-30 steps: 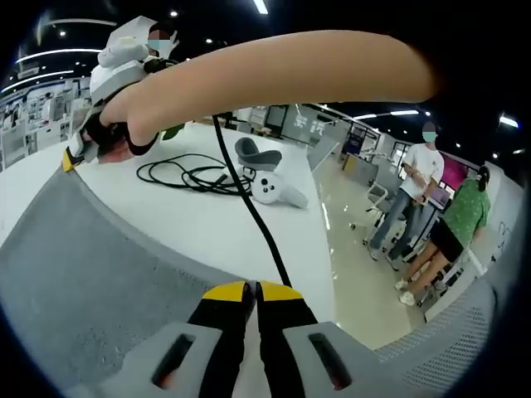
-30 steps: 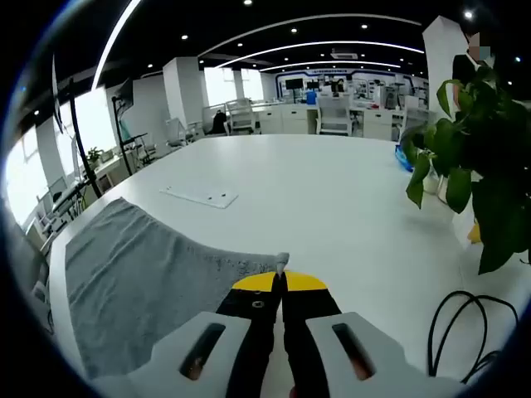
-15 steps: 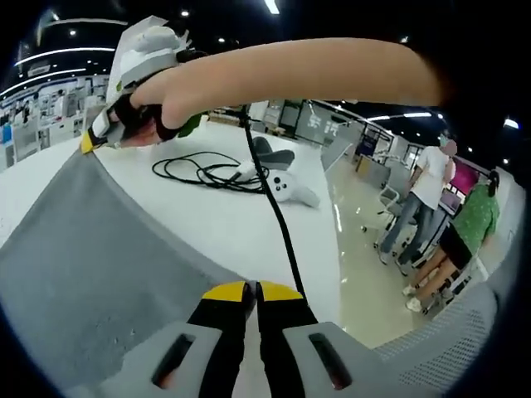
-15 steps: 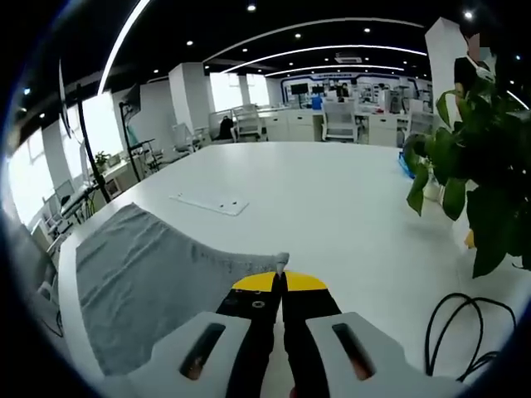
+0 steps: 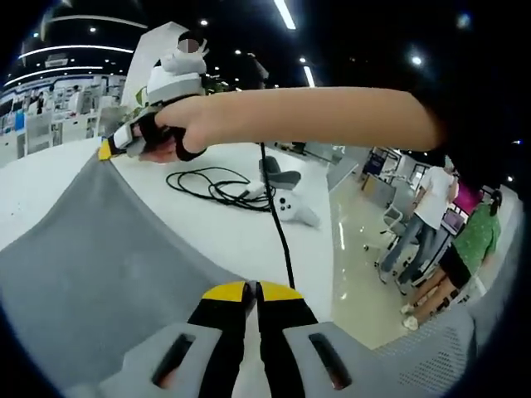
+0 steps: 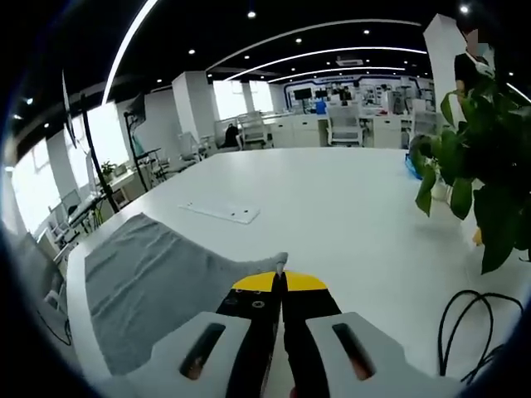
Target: Fold the towel on the table until its edges align and the towel forms a compact rectangular stack.
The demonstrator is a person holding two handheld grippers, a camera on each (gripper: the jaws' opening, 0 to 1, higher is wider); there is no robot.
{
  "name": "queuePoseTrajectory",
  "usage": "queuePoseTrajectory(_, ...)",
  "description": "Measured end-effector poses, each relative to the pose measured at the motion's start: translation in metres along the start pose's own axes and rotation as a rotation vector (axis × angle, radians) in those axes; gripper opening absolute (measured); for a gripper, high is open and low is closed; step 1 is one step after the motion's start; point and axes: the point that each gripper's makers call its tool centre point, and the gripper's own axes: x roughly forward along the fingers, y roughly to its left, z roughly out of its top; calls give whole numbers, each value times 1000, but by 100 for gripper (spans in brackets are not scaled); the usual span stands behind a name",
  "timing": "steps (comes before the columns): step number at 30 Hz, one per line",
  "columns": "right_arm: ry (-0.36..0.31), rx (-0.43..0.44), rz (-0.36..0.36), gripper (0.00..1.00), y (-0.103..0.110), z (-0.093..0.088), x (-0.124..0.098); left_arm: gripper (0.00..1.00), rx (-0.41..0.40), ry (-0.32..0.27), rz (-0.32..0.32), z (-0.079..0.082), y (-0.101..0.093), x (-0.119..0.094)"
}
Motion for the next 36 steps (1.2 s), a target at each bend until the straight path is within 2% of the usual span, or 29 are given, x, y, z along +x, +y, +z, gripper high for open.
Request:
queuePoseTrajectory(5,-21,35,-21,0,10,15,-6,4,-17,-59,-21,12,-1,-23)
queuePoseTrajectory(13,-47,80,-9,0,41,39,-9,4,-15,-159,-9,39,-1,-71)
queuePoseTrajectory(22,-49,120,25,0,72,72,-6,4,3,-236,41,62,0,-116)
queuePoseTrajectory(27,-83,146,53,0,88,93,-7,4,17,-287,61,75,2,-136)
queuePoseTrajectory(36,-97,157,76,0,115,116,0,4,53,-322,85,85,10,-176)
